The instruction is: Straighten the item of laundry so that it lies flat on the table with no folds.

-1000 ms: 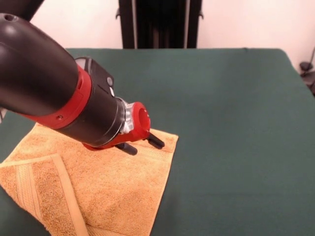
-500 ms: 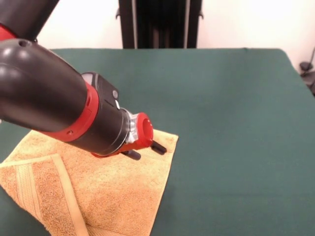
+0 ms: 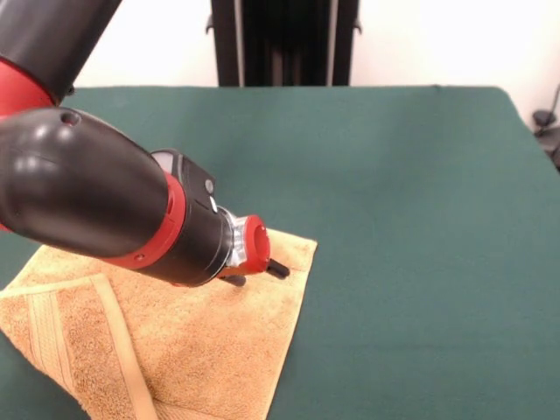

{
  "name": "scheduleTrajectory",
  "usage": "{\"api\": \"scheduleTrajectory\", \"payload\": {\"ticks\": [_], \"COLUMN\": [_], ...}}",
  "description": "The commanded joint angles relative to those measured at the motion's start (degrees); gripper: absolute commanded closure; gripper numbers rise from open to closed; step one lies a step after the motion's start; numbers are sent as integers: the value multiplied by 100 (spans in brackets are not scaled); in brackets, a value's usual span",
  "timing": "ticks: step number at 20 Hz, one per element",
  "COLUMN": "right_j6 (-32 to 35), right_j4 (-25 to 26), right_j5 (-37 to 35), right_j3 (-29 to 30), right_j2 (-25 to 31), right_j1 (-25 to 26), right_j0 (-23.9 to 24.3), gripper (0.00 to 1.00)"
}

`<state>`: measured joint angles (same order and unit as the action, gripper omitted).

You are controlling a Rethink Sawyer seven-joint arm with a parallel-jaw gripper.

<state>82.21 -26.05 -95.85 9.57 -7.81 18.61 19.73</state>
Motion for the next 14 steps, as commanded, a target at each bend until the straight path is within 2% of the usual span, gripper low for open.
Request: {"api": "scheduleTrajectory", "payload": {"ticks": [1,7,11,14], "right_j6": [1015,911,794,971], "right_j4": [-276,-669,-984,-1161], "right_j5": [-937,-1153,-1084,-839], "right_j3": [206,134,93,61], "right_j2": [-271,-435,-626,-852], "right_j1": [102,224,317,387], "right_j0": [-335,-356,-355,-336], "gripper": [0,0,0,0]}}
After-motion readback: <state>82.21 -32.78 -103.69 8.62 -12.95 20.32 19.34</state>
